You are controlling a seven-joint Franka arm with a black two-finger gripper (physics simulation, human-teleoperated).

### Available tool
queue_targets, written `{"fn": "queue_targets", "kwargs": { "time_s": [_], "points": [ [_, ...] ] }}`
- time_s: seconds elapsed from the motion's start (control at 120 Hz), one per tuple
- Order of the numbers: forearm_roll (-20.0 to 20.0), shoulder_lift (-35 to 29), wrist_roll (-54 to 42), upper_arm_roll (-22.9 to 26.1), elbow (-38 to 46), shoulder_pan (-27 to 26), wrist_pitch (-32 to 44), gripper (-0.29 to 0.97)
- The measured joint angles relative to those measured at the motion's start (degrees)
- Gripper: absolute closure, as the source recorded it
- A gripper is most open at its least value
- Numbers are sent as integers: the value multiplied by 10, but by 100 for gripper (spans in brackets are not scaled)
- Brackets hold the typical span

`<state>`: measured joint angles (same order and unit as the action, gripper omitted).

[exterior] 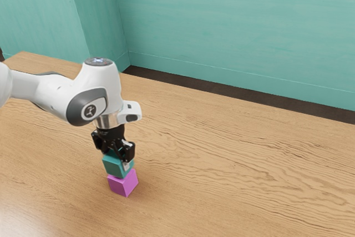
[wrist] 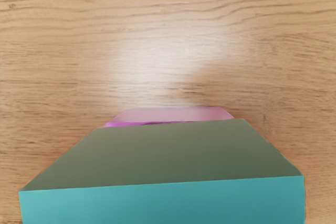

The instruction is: Pick up the blue block with one arm, and put the blue block on the pink block with one arm

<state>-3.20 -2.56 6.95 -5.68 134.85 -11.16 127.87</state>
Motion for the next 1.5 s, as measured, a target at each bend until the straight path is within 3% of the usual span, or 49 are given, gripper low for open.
{"fn": "queue_targets", "kwargs": {
  "time_s": [0.783,1.025,1.275,1.5],
  "points": [
    [-22,10,52,1,5,-6,8,30],
    [-22,16,54,2,3,-1,8,11],
    [-23,14,56,2,0,-1,8,4],
    [-38,-59,56,5,-4,2,3,1]
  ]
}}
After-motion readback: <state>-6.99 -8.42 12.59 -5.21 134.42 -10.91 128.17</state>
